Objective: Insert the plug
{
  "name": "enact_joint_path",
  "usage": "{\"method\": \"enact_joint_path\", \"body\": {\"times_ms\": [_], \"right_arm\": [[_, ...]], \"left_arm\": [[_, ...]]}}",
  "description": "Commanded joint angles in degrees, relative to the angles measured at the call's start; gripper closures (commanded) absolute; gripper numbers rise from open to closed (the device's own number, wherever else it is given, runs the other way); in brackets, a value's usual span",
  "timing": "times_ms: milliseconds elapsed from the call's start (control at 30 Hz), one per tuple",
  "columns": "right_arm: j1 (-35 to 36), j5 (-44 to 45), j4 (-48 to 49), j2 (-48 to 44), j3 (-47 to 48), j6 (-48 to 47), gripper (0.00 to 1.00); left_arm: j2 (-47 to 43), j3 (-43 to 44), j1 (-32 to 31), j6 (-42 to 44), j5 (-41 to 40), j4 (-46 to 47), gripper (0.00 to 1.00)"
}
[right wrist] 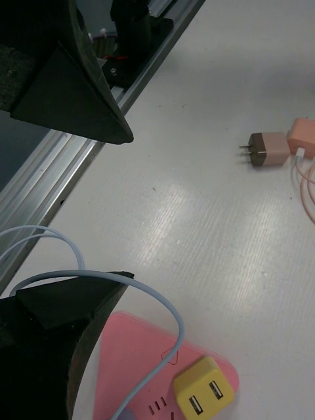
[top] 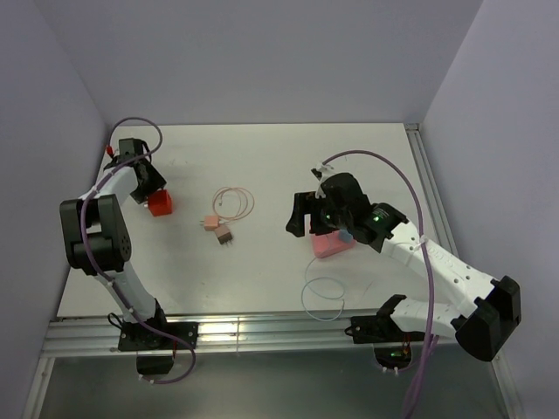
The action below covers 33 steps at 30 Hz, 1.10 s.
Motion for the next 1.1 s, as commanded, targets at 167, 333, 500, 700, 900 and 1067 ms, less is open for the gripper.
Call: {"method": "enact_joint_path", "body": {"times_ms": [167, 333, 500, 700, 900, 1067], "right_arm": [[0.4, -2.2, 3.9, -0.3, -1.4, 1.4, 0.16], [1.0, -1.2, 4.8, 3.9, -0.9, 0.9, 0.16], [4.7, -0.2, 6.3, 12.7, 3.4, -0.7, 0.16], [10.3, 0.5, 8.2, 23.1, 11.0, -3.1, 0.16], [11.8, 0.4, 10.6, 32.6, 18.3, -3.9, 0.16], [13.9, 12.3, 9.3, 36.7, 23.6, -3.0, 0.16]], "left_arm": [[-5.4, -15.0, -4.1, -6.2, 13.6, 6.5, 0.44], [-12.0, -25.2, -9.2, -14.3, 17.8, 11.2, 0.48], [-22.5, -35.0, -14.5, -21.4, 17.2, 13.2, 0.45], [-36.4, -40.0, -22.9, -28.5, 13.0, 10.3, 0.43], [-48.7, -29.3, -23.1, -29.5, -9.4, -9.9, 0.02], [-51.1, -21.0, -22.8, -25.9, -13.5, -15.4, 0.01]]}}
